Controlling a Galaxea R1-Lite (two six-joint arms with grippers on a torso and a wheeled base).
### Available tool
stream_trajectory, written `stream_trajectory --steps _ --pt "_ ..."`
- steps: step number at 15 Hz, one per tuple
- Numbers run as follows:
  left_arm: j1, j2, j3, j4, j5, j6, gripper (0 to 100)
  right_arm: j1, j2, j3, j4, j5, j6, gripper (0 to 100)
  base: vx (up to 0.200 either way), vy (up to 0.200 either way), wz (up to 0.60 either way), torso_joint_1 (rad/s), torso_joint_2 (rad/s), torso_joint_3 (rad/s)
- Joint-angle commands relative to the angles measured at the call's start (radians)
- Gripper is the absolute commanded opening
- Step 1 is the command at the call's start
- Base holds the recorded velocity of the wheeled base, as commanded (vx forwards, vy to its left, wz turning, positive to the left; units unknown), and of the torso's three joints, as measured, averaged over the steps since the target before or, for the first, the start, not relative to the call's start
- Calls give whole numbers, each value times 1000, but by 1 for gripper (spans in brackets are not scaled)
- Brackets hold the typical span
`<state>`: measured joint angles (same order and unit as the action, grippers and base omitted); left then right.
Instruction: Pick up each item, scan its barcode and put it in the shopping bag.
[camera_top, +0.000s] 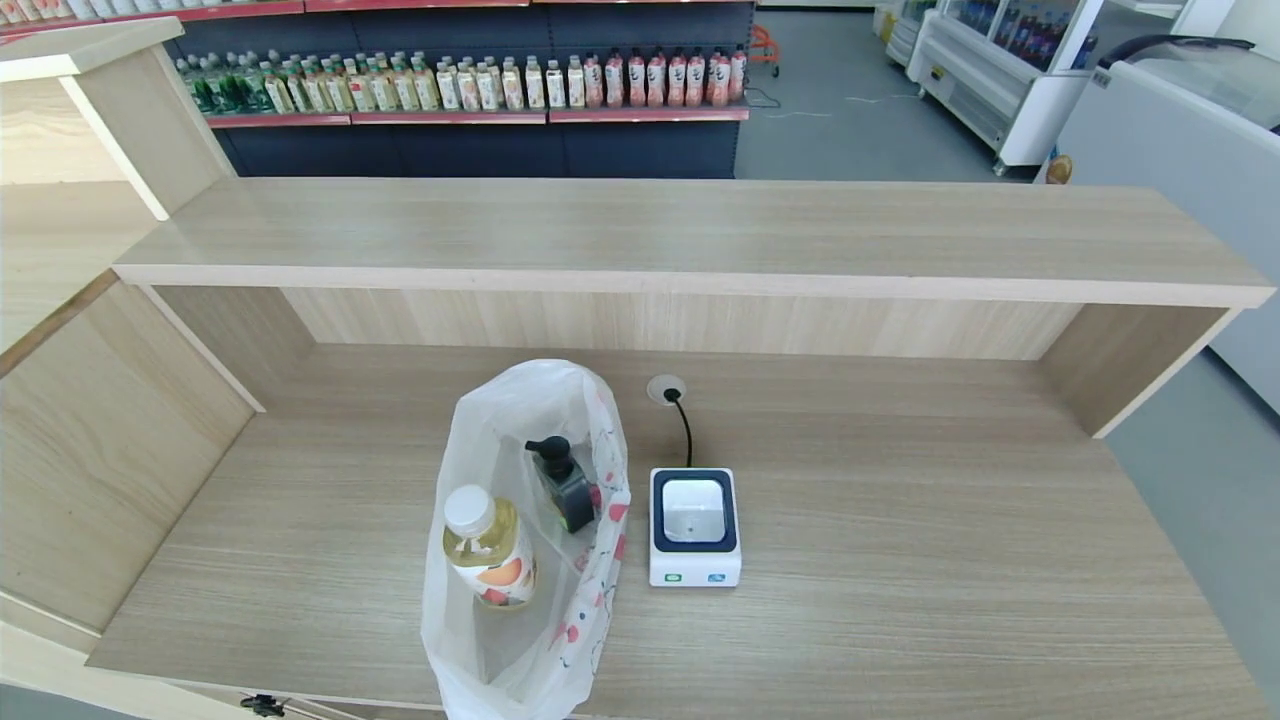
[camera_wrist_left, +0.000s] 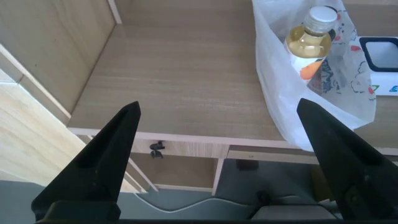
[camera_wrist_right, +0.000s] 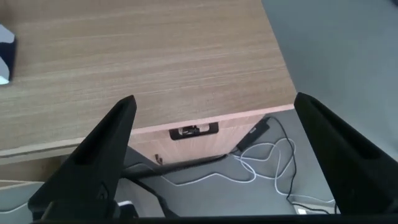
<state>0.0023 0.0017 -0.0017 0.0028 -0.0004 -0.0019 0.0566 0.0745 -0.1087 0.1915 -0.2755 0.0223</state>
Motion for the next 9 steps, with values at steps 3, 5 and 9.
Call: stream_trajectory --steps 3,5,9 --pt "1 -2 0 0 0 -1 100 0 7 0 0 2 -21 100 0 0 0 0 0 0" --pt "1 -2 0 0 0 -1 100 3 7 1 0 15 -27 100 0 0 0 0 0 0" --pt "1 -2 0 0 0 -1 100 -103 4 70 -145 216 -38 100 0 0 0 0 0 0"
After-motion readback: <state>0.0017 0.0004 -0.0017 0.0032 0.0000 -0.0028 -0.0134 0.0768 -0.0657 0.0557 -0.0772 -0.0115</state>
